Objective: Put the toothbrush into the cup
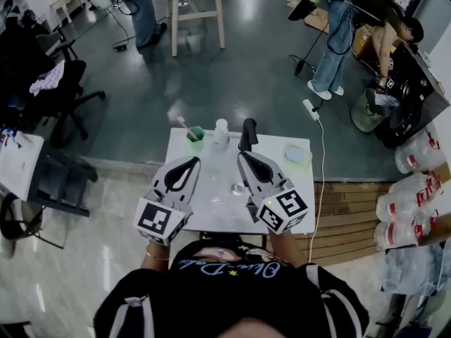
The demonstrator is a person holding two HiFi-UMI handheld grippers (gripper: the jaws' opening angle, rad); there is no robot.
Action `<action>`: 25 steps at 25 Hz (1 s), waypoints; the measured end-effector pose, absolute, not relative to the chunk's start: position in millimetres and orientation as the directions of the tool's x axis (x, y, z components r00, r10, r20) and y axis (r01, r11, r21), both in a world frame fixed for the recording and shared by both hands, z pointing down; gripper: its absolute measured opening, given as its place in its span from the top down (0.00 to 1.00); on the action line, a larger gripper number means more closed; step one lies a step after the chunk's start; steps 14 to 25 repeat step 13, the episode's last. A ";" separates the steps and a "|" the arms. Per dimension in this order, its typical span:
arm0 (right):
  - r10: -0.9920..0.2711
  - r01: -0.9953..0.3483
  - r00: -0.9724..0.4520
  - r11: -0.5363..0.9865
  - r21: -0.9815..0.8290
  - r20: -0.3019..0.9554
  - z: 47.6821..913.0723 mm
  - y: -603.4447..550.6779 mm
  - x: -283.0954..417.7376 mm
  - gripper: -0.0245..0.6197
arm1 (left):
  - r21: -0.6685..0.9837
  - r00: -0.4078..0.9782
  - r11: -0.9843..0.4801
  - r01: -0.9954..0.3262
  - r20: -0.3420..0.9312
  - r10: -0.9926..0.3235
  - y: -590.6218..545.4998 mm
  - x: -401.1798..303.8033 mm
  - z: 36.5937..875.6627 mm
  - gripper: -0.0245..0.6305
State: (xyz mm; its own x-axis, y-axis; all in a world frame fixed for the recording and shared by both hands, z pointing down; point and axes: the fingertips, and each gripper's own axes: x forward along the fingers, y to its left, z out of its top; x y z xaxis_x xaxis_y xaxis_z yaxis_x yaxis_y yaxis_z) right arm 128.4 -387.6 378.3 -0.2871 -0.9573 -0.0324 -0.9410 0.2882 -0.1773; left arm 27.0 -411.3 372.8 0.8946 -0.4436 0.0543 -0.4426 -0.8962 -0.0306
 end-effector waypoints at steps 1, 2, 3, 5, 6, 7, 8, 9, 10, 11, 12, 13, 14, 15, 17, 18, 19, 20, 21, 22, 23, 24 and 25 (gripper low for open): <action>-0.958 -0.942 -0.284 0.285 -0.177 -0.031 378.2 -386.7 129.4 0.96 | -0.032 0.896 -0.897 -0.440 0.052 -0.441 -410.9 28.0 372.3 0.96; -0.959 -0.943 -0.282 0.282 -0.177 -0.029 378.1 -385.8 130.4 0.96 | -0.032 0.897 -0.898 -0.439 0.050 -0.440 -410.3 28.9 371.7 0.96; -0.960 -0.943 -0.280 0.280 -0.177 -0.027 378.1 -385.0 131.3 0.96 | -0.031 0.897 -0.899 -0.437 0.049 -0.438 -409.6 29.7 371.3 0.96; -0.960 -0.943 -0.280 0.280 -0.179 -0.027 378.3 -384.3 132.6 0.96 | -0.030 0.898 -0.899 -0.437 0.051 -0.438 -408.9 30.9 371.5 0.96; -0.960 -0.943 -0.279 0.280 -0.179 -0.027 378.4 -384.3 133.1 0.96 | -0.030 0.897 -0.899 -0.437 0.052 -0.438 -409.0 31.3 372.0 0.96; -0.960 -0.944 -0.278 0.278 -0.178 -0.025 378.5 -384.5 133.6 0.96 | -0.031 0.898 -0.899 -0.437 0.053 -0.438 -409.2 31.7 372.3 0.96; -0.961 -0.945 -0.277 0.276 -0.178 -0.021 378.8 -384.5 134.1 0.96 | -0.031 0.898 -0.899 -0.436 0.053 -0.437 -409.4 31.9 372.6 0.96; -0.961 -0.945 -0.276 0.274 -0.177 -0.018 379.2 -384.6 134.4 0.96 | -0.032 0.898 -0.900 -0.436 0.053 -0.437 -409.4 32.1 372.7 0.96; -0.961 -0.945 -0.275 0.274 -0.177 -0.018 379.5 -384.7 134.5 0.96 | -0.031 0.898 -0.900 -0.436 0.053 -0.437 -409.3 32.0 372.9 0.96; -0.961 -0.945 -0.276 0.275 -0.178 -0.019 379.7 -385.0 134.5 0.96 | -0.031 0.898 -0.899 -0.436 0.053 -0.437 -409.3 31.8 373.0 0.96; -0.961 -0.944 -0.277 0.277 -0.179 -0.022 379.9 -385.5 134.4 0.96 | -0.030 0.897 -0.899 -0.437 0.053 -0.438 -409.5 31.5 373.1 0.96; -0.960 -0.943 -0.279 0.279 -0.180 -0.024 380.1 -386.0 134.2 0.96 | -0.029 0.897 -0.898 -0.439 0.052 -0.440 -409.6 31.2 373.1 0.96; -0.960 -0.943 -0.279 0.279 -0.180 -0.024 380.1 -386.0 134.2 0.96 | -0.029 0.897 -0.898 -0.439 0.052 -0.440 -409.6 31.2 373.1 0.96; -0.960 -0.943 -0.279 0.279 -0.180 -0.024 380.1 -386.0 134.2 0.96 | -0.029 0.897 -0.898 -0.439 0.052 -0.440 -409.6 31.2 373.1 0.96; -0.960 -0.943 -0.279 0.279 -0.180 -0.024 380.1 -386.0 134.2 0.96 | -0.029 0.897 -0.898 -0.439 0.052 -0.440 -409.6 31.2 373.1 0.96; -0.960 -0.943 -0.279 0.279 -0.180 -0.024 380.1 -386.0 134.2 0.96 | -0.029 0.897 -0.898 -0.439 0.052 -0.440 -409.6 31.2 373.1 0.96; -0.960 -0.943 -0.279 0.279 -0.180 -0.024 380.1 -386.0 134.2 0.96 | -0.029 0.897 -0.898 -0.439 0.052 -0.440 -409.6 31.2 373.1 0.96; -0.960 -0.943 -0.279 0.279 -0.180 -0.024 380.1 -386.0 134.2 0.96 | -0.029 0.897 -0.898 -0.439 0.052 -0.440 -409.6 31.2 373.1 0.96; -0.960 -0.943 -0.279 0.279 -0.180 -0.024 380.1 -386.0 134.2 0.96 | -0.029 0.897 -0.898 -0.439 0.052 -0.440 -409.6 31.2 373.1 0.96; -0.960 -0.943 -0.279 0.279 -0.180 -0.024 380.1 -386.0 134.2 0.96 | -0.029 0.897 -0.898 -0.439 0.052 -0.440 -409.6 31.2 373.1 0.96; -0.960 -0.943 -0.279 0.279 -0.180 -0.024 380.1 -386.0 134.2 0.96 | -0.029 0.897 -0.898 -0.439 0.052 -0.440 -409.6 31.2 373.1 0.96; -0.960 -0.943 -0.279 0.279 -0.180 -0.024 380.1 -386.0 134.2 0.96 | -0.029 0.897 -0.898 -0.439 0.052 -0.440 -409.6 31.2 373.1 0.96; -0.960 -0.943 -0.279 0.279 -0.180 -0.024 380.1 -386.0 134.2 0.96 | -0.029 0.897 -0.898 -0.439 0.052 -0.440 -409.6 31.2 373.1 0.96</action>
